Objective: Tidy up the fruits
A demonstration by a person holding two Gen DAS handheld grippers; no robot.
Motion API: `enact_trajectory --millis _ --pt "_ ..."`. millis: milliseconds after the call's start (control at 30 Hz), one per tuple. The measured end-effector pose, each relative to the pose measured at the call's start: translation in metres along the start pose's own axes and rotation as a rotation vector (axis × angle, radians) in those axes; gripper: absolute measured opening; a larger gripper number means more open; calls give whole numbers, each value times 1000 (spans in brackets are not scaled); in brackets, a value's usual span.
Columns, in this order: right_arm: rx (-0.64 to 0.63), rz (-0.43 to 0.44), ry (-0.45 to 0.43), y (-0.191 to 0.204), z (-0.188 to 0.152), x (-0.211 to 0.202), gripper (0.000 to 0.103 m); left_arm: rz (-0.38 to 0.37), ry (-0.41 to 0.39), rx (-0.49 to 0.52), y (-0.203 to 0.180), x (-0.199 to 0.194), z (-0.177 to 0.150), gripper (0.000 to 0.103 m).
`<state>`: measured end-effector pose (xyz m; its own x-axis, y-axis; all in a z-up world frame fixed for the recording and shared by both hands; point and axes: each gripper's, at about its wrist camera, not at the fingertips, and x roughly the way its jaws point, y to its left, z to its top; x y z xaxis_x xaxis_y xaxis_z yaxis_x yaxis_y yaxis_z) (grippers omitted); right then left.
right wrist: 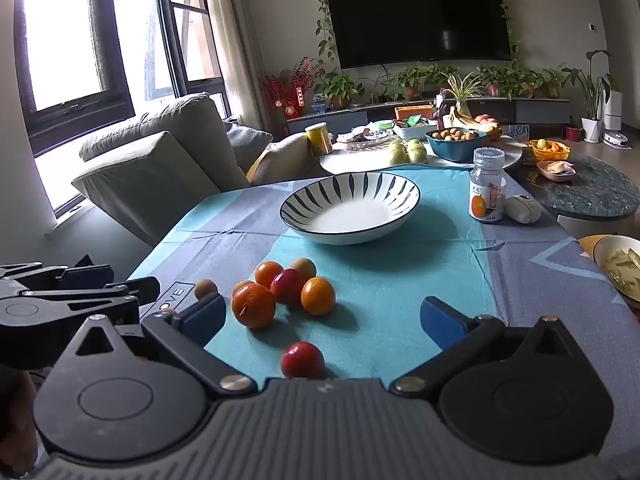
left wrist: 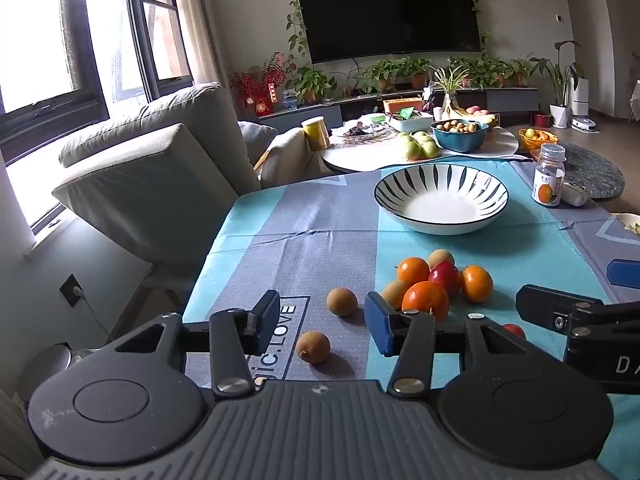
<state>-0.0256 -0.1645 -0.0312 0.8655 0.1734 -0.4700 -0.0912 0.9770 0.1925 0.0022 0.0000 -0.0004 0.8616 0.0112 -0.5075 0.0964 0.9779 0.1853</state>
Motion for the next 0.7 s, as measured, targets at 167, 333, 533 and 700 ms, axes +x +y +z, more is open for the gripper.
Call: enact_trajectory --millis 167,333,533,700 --pt "-2 1 -1 1 0 -1 79 -8 -8 2 -1 -2 -2 45" --pt "-3 0 -1 0 -4 -3 79 -13 -16 1 0 -8 -2 45" --pt "-4 -3 -1 0 -3 -1 79 -22 -20 6 0 -10 -4 45" --pt "-4 -1 0 0 -4 -5 79 -30 -11 -2 1 -9 -4 45"
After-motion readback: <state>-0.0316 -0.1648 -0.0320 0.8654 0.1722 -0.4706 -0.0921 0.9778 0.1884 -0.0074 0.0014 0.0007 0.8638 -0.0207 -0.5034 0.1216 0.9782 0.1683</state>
